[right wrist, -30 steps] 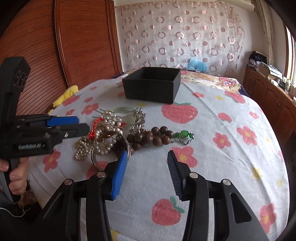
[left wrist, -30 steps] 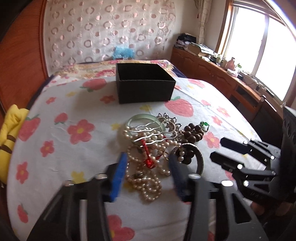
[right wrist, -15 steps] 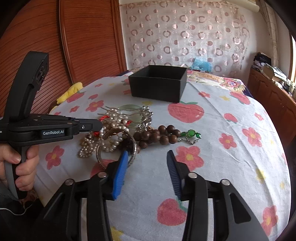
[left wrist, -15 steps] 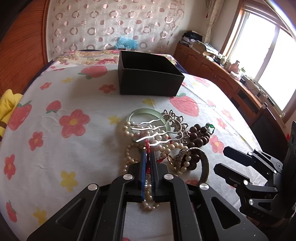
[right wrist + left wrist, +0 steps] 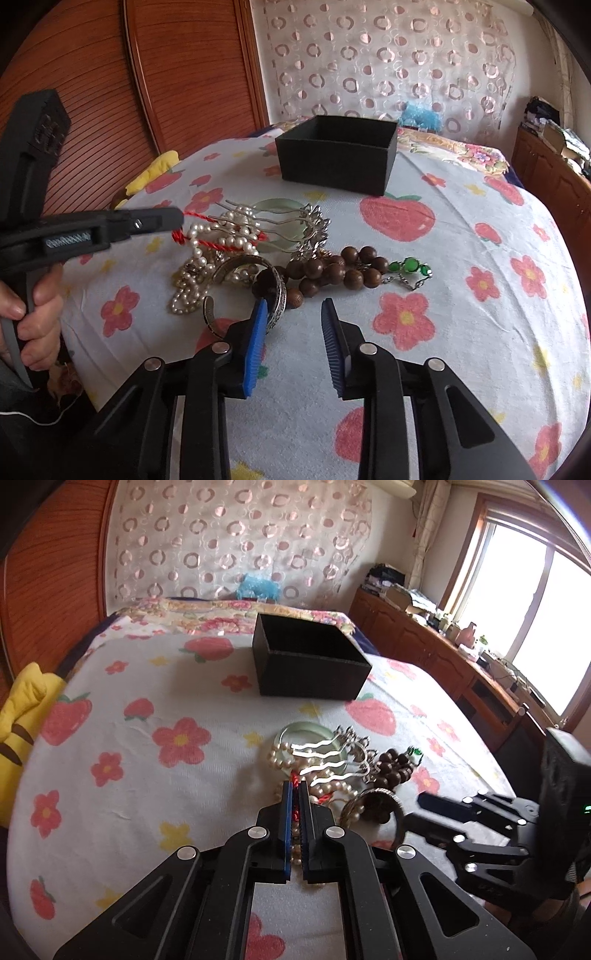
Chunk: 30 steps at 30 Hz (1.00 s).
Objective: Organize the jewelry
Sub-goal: 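Grasp the red string bracelet with the left tool while the right tool grasps the silver bangle, then carry both bracelets into the black box and open both tools to release them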
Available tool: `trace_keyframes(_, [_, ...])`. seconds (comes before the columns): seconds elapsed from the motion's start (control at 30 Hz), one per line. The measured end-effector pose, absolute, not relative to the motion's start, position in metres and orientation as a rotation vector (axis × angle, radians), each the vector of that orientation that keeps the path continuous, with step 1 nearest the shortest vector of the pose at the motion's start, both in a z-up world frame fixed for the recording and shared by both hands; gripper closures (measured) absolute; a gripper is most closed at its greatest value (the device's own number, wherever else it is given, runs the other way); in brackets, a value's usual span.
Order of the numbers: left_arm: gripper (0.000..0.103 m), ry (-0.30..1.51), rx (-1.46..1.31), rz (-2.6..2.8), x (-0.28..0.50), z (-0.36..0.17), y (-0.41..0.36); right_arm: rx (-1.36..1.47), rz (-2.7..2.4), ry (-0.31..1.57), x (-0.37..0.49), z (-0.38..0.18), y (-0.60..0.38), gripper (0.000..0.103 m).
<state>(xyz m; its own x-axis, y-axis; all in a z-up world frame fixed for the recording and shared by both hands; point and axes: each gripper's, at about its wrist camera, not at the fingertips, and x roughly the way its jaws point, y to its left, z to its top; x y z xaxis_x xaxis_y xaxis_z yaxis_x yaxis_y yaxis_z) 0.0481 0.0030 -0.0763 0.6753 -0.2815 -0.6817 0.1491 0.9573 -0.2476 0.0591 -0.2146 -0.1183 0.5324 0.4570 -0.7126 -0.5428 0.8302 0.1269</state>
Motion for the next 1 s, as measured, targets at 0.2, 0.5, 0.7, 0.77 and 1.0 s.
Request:
trace_keyframes(0.2, [0.101, 0.742, -0.15, -0.27, 0.044, -0.051, -0.002, -0.116, 0.615, 0.845, 0.065, -0.121, -0.208, 0.073])
trace_keyframes(0.5, [0.101, 0.677, -0.126, -0.288, 0.038, -0.023, -0.003, -0.162, 0.639, 0.854, 0.065, -0.121, -0.202, 0.096])
trace_keyframes(0.7, [0.101, 0.678, -0.111, -0.267, 0.042, -0.022, 0.006, -0.152, 0.615, 0.823, 0.065, -0.113, -0.214, 0.099])
trace_keyframes(0.77, [0.101, 0.694, -0.116, -0.258, 0.044, -0.027, 0.011, -0.148, 0.612, 0.814, 0.065, -0.112, -0.217, 0.099])
trace_keyframes(1.0, [0.101, 0.724, -0.129, -0.235, 0.046, -0.04, 0.023, -0.133, 0.609, 0.776, 0.065, -0.099, -0.224, 0.099])
